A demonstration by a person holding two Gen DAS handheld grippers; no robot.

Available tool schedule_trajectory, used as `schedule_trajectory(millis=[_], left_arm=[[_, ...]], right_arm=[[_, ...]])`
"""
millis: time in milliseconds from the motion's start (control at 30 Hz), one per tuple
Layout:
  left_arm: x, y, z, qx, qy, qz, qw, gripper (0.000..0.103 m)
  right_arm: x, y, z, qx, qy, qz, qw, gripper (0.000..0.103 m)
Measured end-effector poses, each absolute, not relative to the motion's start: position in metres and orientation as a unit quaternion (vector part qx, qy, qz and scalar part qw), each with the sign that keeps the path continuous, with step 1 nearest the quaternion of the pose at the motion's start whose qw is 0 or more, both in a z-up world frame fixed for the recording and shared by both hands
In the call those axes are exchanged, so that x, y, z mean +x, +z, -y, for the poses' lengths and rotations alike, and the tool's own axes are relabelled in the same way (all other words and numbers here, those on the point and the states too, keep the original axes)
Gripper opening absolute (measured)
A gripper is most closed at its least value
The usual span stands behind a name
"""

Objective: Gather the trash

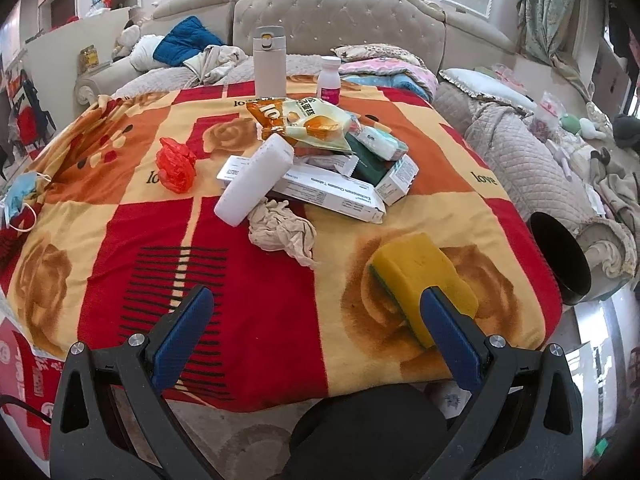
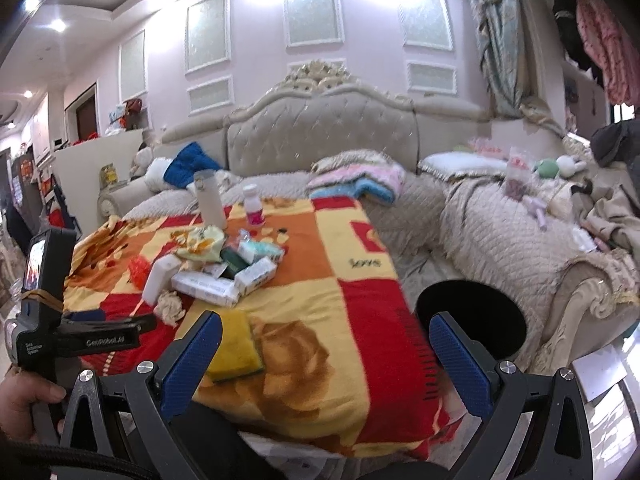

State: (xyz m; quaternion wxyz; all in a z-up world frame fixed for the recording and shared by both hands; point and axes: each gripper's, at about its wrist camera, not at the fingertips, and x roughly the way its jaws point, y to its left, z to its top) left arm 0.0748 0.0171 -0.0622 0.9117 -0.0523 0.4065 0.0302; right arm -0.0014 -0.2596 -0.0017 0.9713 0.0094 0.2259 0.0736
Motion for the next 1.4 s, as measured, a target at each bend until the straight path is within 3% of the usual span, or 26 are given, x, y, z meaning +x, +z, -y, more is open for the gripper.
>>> schedule_trajectory(millis=[1400], left_arm=[[0.078,-0.079,-0.011,-0.039,0.024,-0.431,0.901,0.103]], right_arm=[[0.009,-0.020,0.240,-0.021,0.108,-0.289,0.951,0.103]])
